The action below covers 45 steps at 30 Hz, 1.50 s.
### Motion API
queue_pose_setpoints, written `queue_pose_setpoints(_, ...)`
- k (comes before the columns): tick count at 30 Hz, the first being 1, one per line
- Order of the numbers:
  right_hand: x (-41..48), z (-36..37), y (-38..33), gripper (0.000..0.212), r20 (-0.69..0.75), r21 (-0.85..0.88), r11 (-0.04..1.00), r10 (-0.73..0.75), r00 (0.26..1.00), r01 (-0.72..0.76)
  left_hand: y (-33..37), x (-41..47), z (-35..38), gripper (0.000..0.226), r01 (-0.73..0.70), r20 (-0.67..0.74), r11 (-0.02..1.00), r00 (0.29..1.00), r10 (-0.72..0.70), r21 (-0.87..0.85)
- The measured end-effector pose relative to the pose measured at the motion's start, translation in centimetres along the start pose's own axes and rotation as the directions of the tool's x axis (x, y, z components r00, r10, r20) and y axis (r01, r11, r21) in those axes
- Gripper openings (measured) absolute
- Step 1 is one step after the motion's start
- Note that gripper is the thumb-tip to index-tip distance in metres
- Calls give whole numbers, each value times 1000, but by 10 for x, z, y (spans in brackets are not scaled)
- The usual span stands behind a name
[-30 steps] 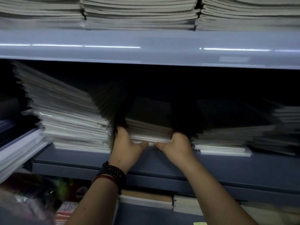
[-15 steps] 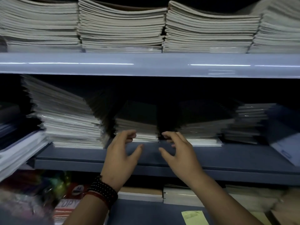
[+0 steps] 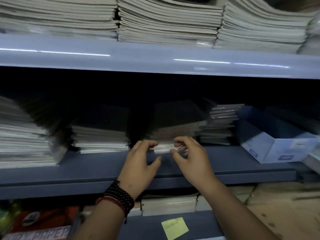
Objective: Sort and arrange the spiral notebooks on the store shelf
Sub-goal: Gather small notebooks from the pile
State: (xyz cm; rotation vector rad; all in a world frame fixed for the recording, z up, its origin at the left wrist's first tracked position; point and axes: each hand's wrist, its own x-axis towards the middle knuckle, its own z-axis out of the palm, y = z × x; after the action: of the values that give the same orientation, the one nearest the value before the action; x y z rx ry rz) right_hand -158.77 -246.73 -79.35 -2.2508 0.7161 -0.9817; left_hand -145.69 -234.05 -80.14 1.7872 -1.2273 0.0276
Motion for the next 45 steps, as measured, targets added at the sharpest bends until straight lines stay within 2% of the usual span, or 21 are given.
queue_pose_setpoints(3,10,0,7,16,-29,56,998,42,999,-40,-4,8,10,38,-4,40,998,999,1,67)
queue_pose_setpoints(6,19,4,10,10,-47,-12,999,50,998,-51,-6,16,11,35,-3,31,997,1000,1,78)
queue_pose_setpoints(10,27,11,11,28,-148,-148,989,3,989,-26,-9,25,7,23,-13,13,998,1000,12,54)
queue_pose_setpoints(14,34,16,9,34,-236,-158,987,-11,972,-27,-12,34,-1,15,-21,6,992,1000,21,122)
queue_pose_setpoints(15,36,17,8,34,-247,-143,989,-1,969,-35,-13,36,-2,19,-31,-6,991,999,32,131)
queue_pose_setpoints(18,43,19,7,27,-260,-105,994,2,966,-31,-14,38,1,34,-51,-69,990,996,60,128)
queue_pose_setpoints(19,47,17,6,22,-267,-106,994,-16,963,-13,-13,38,1,31,-70,-80,990,994,80,119)
queue_pose_setpoints(21,54,14,2,9,-302,-127,991,-87,949,50,-15,36,3,8,-78,-66,988,994,88,136)
queue_pose_setpoints(23,60,11,0,2,-340,-128,986,-148,929,110,-15,36,4,26,-31,-33,988,999,36,153)
queue_pose_setpoints(26,63,10,2,5,-360,-116,982,-180,915,147,-13,36,2,28,27,-14,991,1000,-25,128)
queue_pose_setpoints(29,62,7,3,10,-350,-89,986,-164,922,142,-19,39,6,26,48,83,970,994,-69,238)
queue_pose_setpoints(31,61,5,4,10,-330,-67,990,-136,934,121,-20,41,9,38,4,190,930,979,-79,368)
queue_pose_setpoints(33,59,3,5,9,-310,-51,993,-120,943,110,-13,43,13,43,-59,237,870,969,-67,489)
queue_pose_setpoints(35,60,2,5,8,-314,-58,993,-120,942,107,-5,47,19,41,-89,237,829,970,-54,552)
queue_pose_setpoints(41,63,3,2,9,-329,-35,994,-105,938,99,11,62,40,45,-98,220,802,975,-42,589)
queue_pose_setpoints(45,64,4,3,10,-323,-36,995,-95,942,88,14,60,40,34,-150,159,772,985,65,617)
